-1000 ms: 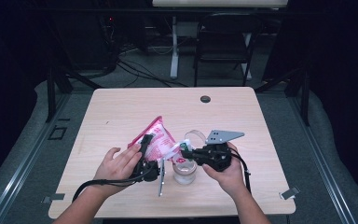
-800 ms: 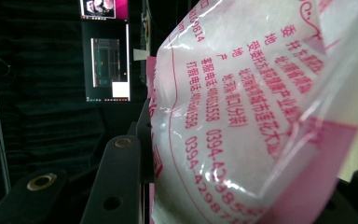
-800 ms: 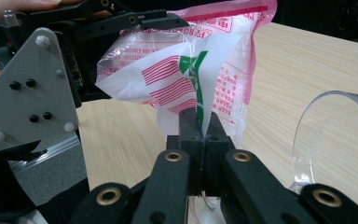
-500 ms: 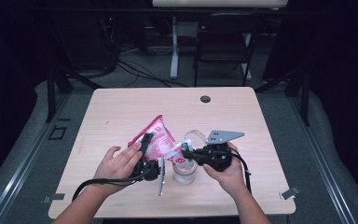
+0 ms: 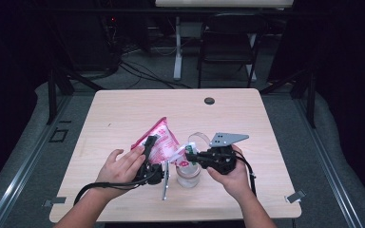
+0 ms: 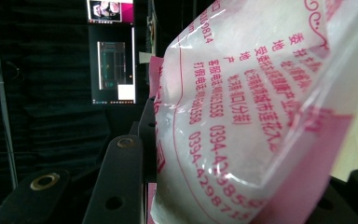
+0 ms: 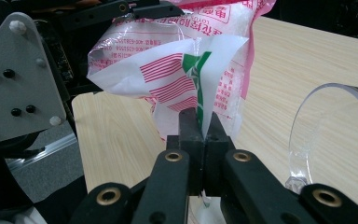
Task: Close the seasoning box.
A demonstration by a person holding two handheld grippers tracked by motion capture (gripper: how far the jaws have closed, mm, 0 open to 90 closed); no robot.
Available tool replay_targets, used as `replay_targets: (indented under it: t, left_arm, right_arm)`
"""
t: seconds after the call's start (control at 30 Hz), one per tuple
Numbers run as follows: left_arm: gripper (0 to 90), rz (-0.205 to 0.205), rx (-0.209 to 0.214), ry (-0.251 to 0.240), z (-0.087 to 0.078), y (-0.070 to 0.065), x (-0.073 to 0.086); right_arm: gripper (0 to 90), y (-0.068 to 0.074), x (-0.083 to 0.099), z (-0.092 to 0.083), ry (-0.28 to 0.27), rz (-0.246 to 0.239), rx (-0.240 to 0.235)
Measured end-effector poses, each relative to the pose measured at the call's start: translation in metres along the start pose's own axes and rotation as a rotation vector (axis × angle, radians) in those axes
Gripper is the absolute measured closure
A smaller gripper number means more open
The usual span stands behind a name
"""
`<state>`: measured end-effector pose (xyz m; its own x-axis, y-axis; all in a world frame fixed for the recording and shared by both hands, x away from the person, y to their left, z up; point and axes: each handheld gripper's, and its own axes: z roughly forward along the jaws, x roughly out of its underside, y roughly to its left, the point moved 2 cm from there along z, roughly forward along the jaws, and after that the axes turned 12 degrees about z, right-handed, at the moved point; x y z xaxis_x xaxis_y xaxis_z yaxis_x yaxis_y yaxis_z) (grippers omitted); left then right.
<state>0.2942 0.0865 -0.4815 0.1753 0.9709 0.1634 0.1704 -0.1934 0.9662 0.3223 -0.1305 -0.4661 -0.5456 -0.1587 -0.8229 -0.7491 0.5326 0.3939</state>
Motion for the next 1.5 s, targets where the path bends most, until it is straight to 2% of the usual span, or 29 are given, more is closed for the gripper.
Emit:
replay_targets:
  t: [0.17, 0.23, 0.43, 0.47, 0.5, 0.53, 0.6, 1.5]
  left_arm:
    - [65.2, 0.013, -0.01, 0.003, -0.0012, 0.0006, -0.0009]
    - [65.2, 0.014, -0.026, -0.008, -0.0009, 0.0006, -0.0013]
    - [65.3, 0.007, -0.018, -0.007, -0.0008, 0.0008, -0.0014]
    - [65.3, 0.016, -0.027, -0.009, -0.001, 0.0018, -0.0015]
    - [65.3, 0.007, -0.018, -0.008, -0.0009, 0.0009, -0.0014]
    - [65.3, 0.016, -0.028, -0.008, -0.0011, 0.0019, -0.0014]
    - [65.4, 0.006, -0.014, 0.002, -0.0018, 0.0014, -0.0014]
    - [65.5, 0.008, -0.032, -0.013, -0.002, 0.0035, 0.0003]
  right_arm:
    - [90.0, -0.0008, 0.0003, 0.0002, 0.0, 0.002, 0.002]
    - [90.0, -0.001, 0.0004, 0.0002, 0.001, 0.002, 0.003]
    - [90.0, -0.0013, 0.0004, -0.0001, 0.0, 0.002, 0.001]
    - [90.0, -0.0013, 0.0004, -0.0001, 0.0, 0.001, 0.001]
    - [90.0, -0.0014, 0.0004, -0.0002, 0.0, 0.002, 0.001]
    - [90.0, -0.0015, 0.0005, -0.0001, 0.0, 0.002, 0.001]
    - [90.0, -0.0014, 0.0005, -0.0001, 0.001, 0.001, 0.003]
    - [90.0, -0.0011, 0.001, 0.0012, 0.0, 0.004, -0.002]
